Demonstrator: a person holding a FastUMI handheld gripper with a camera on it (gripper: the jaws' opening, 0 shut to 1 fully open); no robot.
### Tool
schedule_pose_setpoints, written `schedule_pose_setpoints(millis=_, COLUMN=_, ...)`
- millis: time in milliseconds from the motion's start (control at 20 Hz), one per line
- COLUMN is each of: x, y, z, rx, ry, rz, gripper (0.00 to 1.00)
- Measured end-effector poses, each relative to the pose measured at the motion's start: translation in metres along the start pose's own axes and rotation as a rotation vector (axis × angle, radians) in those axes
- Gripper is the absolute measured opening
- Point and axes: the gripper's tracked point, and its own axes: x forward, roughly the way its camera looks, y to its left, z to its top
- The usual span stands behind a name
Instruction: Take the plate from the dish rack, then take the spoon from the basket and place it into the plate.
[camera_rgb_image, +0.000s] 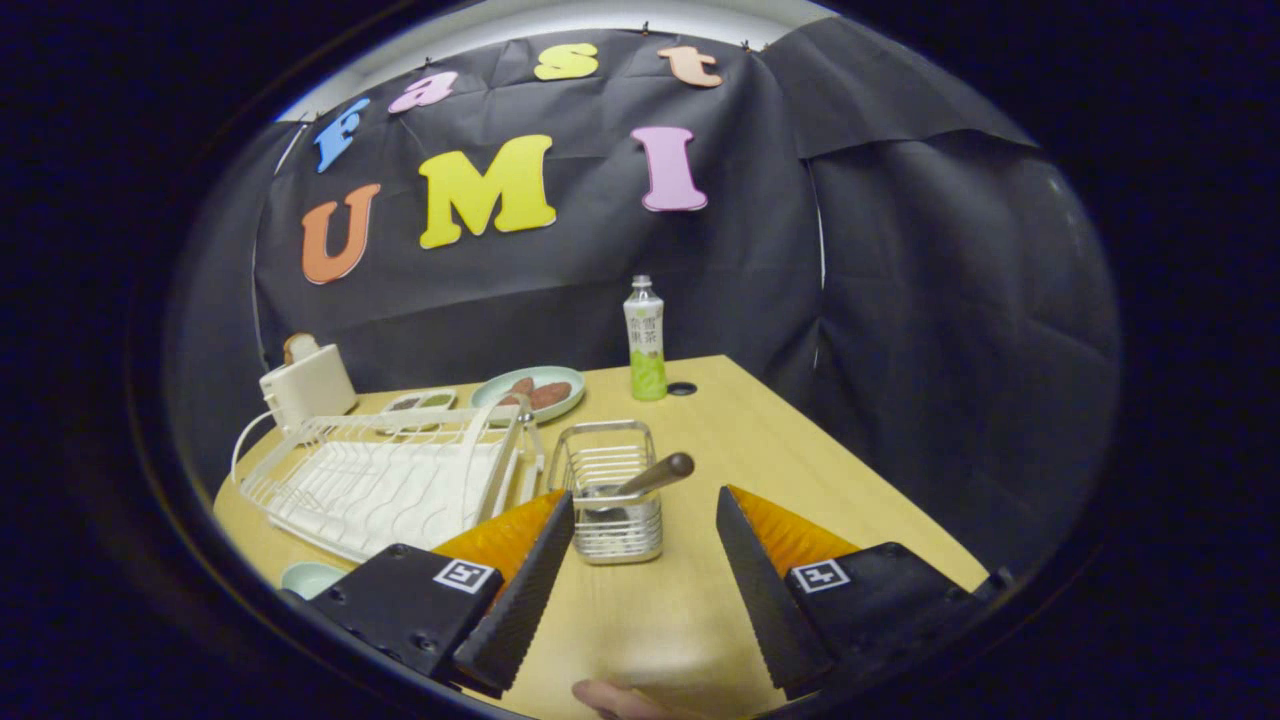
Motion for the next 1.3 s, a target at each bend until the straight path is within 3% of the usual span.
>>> schedule_pose_setpoints(millis=150, x=0.020, y=0.004, z=0.005, rx=0.016, ry=-0.002, rz=0.033, gripper=0.93)
schedule_pose_setpoints(millis=400, x=0.046, y=0.010, z=0.004, rx=0.032, ry=-0.011, rz=0.054, gripper=0.69)
schedule_pose_setpoints(millis=550, x=0.048, y=0.023, z=0.013, rx=0.016, ry=-0.029, rz=0.081, gripper=0.37)
schedule_pose_setpoints(millis=600, x=0.047, y=0.024, z=0.018, rx=-0.003, ry=-0.044, rz=0.061, gripper=0.33)
schedule_pose_setpoints(millis=650, x=0.046, y=0.026, z=0.022, rx=-0.027, ry=-0.051, rz=0.052, gripper=0.21)
schedule_pose_setpoints(millis=850, x=0.043, y=0.045, z=0.042, rx=-0.100, ry=-0.078, rz=0.043, gripper=0.14)
schedule_pose_setpoints(millis=1050, x=0.026, y=0.053, z=0.076, rx=-0.106, ry=-0.132, rz=0.035, gripper=0.14)
schedule_pose_setpoints(millis=1300, x=-0.030, y=0.062, z=0.116, rx=-0.112, ry=-0.217, rz=0.051, gripper=0.14)
